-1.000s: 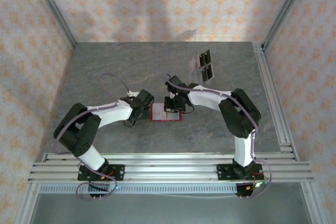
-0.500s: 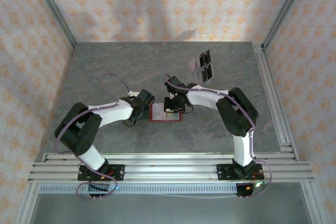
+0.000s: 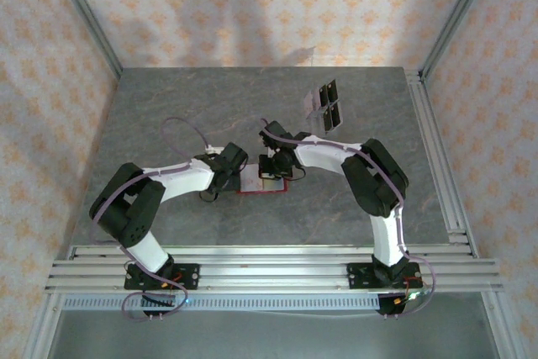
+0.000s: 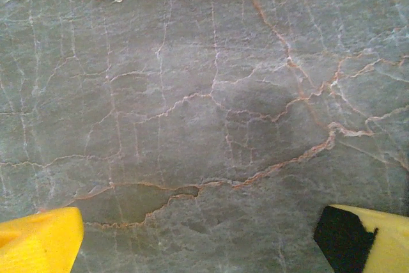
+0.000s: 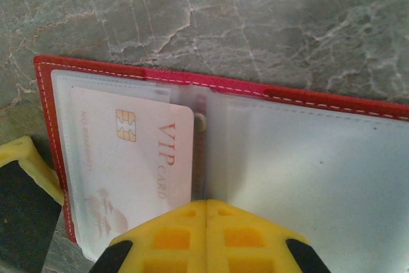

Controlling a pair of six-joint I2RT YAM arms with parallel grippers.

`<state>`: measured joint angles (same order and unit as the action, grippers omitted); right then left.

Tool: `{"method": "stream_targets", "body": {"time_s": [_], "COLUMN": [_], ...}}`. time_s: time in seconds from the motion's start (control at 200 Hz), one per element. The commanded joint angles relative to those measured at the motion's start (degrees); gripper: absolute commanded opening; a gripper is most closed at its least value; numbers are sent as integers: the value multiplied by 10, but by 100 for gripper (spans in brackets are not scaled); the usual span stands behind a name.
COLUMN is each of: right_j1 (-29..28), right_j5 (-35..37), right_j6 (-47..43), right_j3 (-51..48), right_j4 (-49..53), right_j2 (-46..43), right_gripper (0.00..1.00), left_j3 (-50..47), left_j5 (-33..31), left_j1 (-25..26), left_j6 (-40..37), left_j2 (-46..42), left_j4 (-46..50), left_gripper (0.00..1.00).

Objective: Put the credit cards into the card holder

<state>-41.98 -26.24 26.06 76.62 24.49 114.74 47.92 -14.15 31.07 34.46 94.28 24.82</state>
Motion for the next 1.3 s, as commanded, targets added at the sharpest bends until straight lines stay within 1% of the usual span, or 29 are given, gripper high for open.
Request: {"method": "stream_targets", "body": {"time_s": [0.0, 0.35, 0.53, 0.676, 0.731, 1.041, 1.296], "right_j1": [-12, -21, -19, -15, -14, 6, 38], "right_j5": [-11, -34, -7, 4, 9, 26, 53], "right_j6": [2, 17, 12, 10, 9, 6, -19], "right_j3": [19, 31, 24, 13, 8, -64, -96], "right_j4": [4, -12, 0, 6, 7, -3, 23], "right_j2": [17, 24, -3, -24, -30, -60, -85], "right_gripper": [0, 0, 0, 7, 8, 8, 7], "left_j3": [-6, -7, -7, -11, -15, -40, -46], "left_j5": [26, 29, 23, 23, 26, 32, 31], "left_j1": [3, 20, 20, 21, 21, 24, 34], "left_j6": [-3, 4, 10, 11, 13, 21, 28], "left_j2": [37, 43, 34, 18, 13, -17, -60], "left_j4": [-28, -36, -26, -21, -21, -27, -13], "left_gripper": [100, 100, 100, 100, 100, 100, 100]}}
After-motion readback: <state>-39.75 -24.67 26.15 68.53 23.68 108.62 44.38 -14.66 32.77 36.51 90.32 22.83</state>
